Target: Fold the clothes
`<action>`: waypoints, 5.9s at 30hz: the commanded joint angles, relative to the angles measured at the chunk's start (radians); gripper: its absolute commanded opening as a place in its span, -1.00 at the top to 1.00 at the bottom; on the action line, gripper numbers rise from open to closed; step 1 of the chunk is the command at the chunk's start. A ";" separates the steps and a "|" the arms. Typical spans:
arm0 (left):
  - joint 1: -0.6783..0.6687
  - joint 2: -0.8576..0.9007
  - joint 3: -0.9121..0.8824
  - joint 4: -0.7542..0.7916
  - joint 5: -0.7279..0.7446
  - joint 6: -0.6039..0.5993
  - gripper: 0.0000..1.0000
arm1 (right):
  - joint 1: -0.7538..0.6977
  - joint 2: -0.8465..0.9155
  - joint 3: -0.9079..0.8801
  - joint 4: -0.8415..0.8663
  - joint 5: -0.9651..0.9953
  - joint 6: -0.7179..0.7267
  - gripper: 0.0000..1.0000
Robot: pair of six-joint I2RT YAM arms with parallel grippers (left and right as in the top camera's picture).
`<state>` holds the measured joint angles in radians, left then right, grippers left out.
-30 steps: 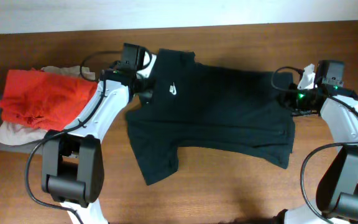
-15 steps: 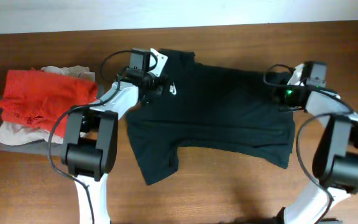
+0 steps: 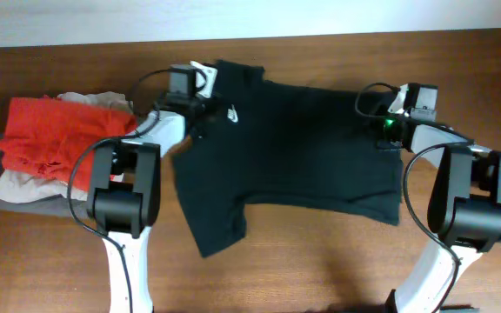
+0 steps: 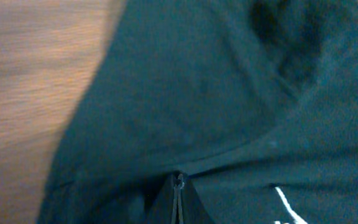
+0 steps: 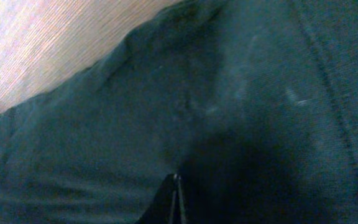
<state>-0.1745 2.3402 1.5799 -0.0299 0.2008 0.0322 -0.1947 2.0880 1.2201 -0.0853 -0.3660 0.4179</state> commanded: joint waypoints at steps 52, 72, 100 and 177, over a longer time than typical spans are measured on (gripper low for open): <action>-0.138 -0.839 0.182 -1.348 -0.385 -0.217 0.98 | -0.093 -0.869 0.129 -1.248 0.023 -0.224 -0.21; -0.135 -1.056 -0.685 -0.924 -0.226 -0.428 0.46 | -0.078 -0.758 -0.216 -1.132 0.090 -0.288 -0.35; -0.135 -0.993 -0.781 -0.783 -0.248 -0.349 -0.01 | 0.237 -0.628 -0.245 -0.975 0.277 -0.086 -0.47; -0.104 -0.825 -0.498 -0.963 -0.080 -0.372 1.00 | -0.117 -0.626 -0.334 -0.872 0.239 0.014 -0.67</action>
<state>-0.2832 1.5242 1.0748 -1.0027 0.1562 -0.3588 -0.3054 1.4548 0.9314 -0.9825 -0.1429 0.3748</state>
